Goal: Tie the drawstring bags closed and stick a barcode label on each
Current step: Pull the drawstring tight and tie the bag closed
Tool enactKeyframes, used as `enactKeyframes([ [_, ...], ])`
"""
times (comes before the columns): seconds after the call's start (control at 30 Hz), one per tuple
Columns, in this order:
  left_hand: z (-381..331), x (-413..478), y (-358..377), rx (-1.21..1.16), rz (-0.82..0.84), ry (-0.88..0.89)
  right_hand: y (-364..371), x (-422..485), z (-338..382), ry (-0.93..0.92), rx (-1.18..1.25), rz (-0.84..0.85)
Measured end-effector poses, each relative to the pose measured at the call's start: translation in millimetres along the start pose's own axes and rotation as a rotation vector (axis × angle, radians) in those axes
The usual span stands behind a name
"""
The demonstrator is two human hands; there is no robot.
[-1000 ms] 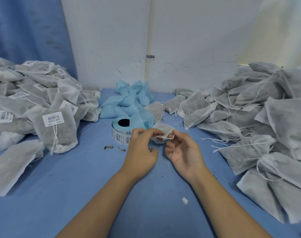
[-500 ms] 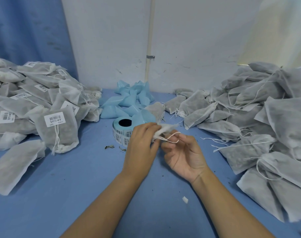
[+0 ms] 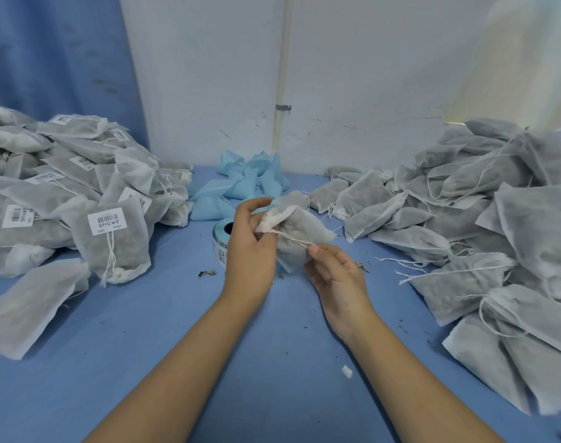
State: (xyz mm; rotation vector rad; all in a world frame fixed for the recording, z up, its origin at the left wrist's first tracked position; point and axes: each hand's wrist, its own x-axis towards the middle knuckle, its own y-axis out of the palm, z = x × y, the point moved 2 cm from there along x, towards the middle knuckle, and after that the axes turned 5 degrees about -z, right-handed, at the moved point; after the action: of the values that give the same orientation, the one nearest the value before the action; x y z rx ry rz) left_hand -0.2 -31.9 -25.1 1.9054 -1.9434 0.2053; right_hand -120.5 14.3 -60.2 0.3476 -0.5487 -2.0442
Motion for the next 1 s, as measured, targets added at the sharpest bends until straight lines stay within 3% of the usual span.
enactKeyframes([
  [0.2, 1, 4, 5, -0.345, 0.207, -0.275, -3, 4, -3, 0.014, 0.036, -0.09],
  [0.3, 8, -5, 10, -0.219, 0.237, -0.261, -5, 5, -3, 0.03, 0.073, -0.101],
  [0.43, 17, -10, 14, -0.058, 0.198, -0.194, -4, 3, -5, 0.008, 0.014, -0.066],
  [0.67, 21, -9, 13, -0.009, 0.189, -0.18, -1, 0, -5, -0.01, 0.024, -0.058],
  [1.0, 18, -10, 11, -0.179, 0.004, -0.271, 7, -5, -7, -0.045, -0.07, 0.035],
])
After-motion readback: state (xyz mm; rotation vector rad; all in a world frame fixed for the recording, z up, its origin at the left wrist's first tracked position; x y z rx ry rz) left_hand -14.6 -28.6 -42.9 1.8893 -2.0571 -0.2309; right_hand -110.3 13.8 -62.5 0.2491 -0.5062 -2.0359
